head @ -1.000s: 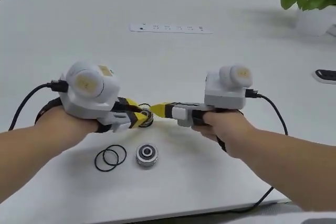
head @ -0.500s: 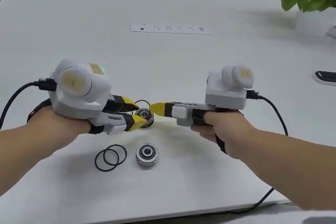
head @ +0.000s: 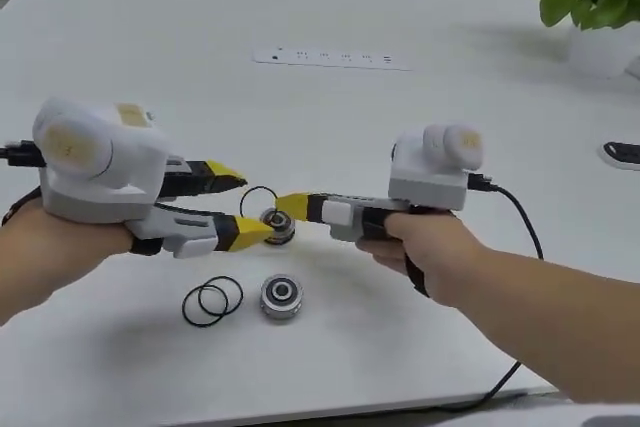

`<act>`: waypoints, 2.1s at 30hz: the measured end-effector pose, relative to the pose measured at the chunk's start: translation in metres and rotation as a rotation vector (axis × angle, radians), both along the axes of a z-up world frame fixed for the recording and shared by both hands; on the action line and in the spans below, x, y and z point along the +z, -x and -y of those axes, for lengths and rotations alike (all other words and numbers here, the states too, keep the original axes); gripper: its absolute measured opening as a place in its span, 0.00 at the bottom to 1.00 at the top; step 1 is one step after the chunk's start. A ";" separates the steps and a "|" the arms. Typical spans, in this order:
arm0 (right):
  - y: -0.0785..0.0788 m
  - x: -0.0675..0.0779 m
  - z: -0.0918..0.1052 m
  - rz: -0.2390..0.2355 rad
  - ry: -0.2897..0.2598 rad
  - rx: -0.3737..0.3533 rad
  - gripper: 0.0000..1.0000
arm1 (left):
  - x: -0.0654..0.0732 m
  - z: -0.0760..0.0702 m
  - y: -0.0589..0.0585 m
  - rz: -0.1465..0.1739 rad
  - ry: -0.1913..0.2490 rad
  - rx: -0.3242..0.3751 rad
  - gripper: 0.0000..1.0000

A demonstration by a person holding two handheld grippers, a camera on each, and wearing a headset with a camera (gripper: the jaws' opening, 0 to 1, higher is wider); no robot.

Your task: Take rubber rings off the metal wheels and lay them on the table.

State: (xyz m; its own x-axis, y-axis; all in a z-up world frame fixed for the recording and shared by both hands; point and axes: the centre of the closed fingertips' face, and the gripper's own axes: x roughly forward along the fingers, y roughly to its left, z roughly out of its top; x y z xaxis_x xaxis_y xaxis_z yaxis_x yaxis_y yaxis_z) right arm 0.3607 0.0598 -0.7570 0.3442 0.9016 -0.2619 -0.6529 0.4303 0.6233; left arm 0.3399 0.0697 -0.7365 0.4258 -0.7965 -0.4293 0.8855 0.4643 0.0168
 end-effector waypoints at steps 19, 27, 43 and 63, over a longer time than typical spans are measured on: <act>0.023 -0.012 -0.023 -0.015 0.034 0.093 0.00 | -0.005 -0.024 0.022 -0.001 -0.037 -0.006 0.62; 0.030 -0.022 -0.027 -0.022 0.069 0.118 0.00 | -0.014 -0.035 0.031 -0.021 -0.055 -0.005 0.66; 0.039 -0.036 -0.026 0.035 0.177 0.178 0.14 | -0.023 -0.045 0.035 -0.051 -0.073 0.009 0.66; 0.025 -0.018 0.004 0.090 0.195 0.141 0.20 | -0.026 -0.038 0.017 -0.063 -0.073 0.023 0.66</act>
